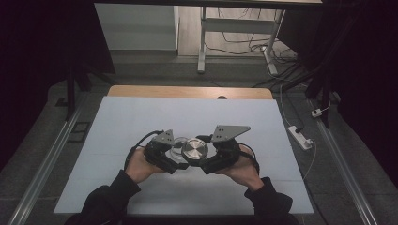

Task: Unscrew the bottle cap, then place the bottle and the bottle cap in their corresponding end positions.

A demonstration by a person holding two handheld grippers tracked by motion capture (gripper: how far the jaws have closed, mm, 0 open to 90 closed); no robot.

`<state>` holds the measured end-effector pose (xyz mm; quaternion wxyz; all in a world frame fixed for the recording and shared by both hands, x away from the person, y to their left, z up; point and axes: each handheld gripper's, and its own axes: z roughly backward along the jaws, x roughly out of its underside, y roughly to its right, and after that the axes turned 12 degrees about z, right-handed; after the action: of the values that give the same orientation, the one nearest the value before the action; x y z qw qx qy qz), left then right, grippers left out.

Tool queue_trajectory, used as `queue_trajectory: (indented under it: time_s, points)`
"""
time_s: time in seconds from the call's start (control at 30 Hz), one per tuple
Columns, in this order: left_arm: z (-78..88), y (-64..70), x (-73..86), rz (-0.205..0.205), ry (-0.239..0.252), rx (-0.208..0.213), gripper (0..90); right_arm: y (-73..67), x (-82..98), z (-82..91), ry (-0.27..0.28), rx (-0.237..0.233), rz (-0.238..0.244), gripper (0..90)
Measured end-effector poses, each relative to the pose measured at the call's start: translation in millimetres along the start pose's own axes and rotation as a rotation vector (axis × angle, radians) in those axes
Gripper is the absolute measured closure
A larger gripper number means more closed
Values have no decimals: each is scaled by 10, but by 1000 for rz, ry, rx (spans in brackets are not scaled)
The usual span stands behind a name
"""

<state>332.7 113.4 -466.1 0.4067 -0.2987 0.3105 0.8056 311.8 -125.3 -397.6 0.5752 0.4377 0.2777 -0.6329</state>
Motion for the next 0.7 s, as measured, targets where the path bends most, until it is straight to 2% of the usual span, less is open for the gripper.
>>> queue_trajectory:
  time_s: [0.37,0.7]
  points:
    - [2,-72,-14,27,20,-43,152,-156,27,11,4,-4,18,181]
    - [10,-132,-46,38,38,-67,152,-217,81,-4,8,-7,16,181]
